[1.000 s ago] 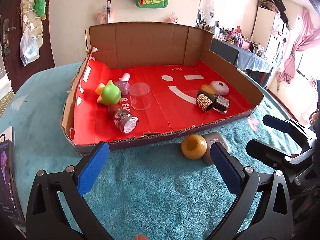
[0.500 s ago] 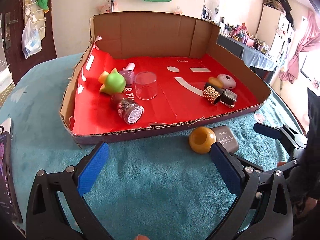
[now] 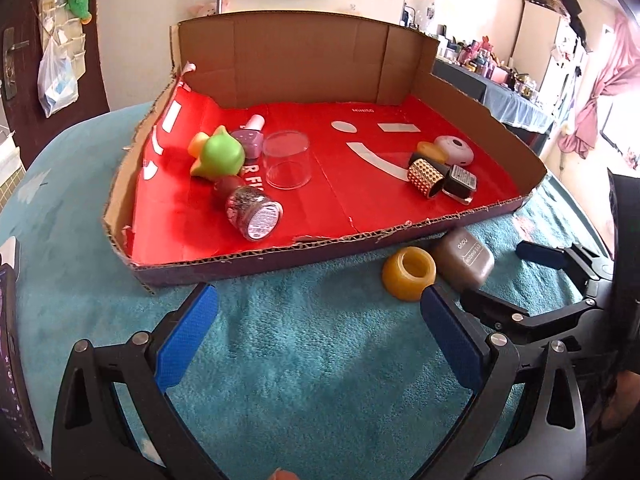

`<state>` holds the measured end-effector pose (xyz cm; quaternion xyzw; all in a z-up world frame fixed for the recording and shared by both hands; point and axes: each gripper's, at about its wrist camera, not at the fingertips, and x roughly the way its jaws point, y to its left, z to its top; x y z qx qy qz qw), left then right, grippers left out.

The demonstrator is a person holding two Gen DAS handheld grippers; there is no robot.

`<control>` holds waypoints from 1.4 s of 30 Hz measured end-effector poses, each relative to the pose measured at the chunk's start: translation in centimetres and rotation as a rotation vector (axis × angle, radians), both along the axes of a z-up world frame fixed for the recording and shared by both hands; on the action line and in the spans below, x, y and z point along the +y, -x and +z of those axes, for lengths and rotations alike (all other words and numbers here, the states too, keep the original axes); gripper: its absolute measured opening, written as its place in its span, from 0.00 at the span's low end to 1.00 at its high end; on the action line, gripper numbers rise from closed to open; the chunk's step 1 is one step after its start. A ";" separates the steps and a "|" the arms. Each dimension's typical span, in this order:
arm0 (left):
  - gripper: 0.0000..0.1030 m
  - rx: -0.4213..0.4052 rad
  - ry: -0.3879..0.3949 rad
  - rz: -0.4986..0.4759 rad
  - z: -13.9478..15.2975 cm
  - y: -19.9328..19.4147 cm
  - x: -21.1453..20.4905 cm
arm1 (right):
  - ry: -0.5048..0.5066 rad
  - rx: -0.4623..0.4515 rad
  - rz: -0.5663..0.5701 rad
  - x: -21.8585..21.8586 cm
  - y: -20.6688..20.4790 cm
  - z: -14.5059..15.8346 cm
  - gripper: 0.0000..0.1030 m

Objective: Organize rigid objects
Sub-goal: 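Withdraw both open tools toward the yellow ring and brown eyeshadow case, then grasp the yellow ring with the left tool while the right tool grasps the brown eyeshadow case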

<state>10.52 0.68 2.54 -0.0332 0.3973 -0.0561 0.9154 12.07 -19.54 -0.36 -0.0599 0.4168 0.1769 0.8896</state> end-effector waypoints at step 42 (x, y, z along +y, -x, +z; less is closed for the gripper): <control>0.90 0.066 -0.116 -0.113 -1.6 -2.2 -4.4 | 0.089 -0.136 0.224 -1.7 0.6 1.4 0.90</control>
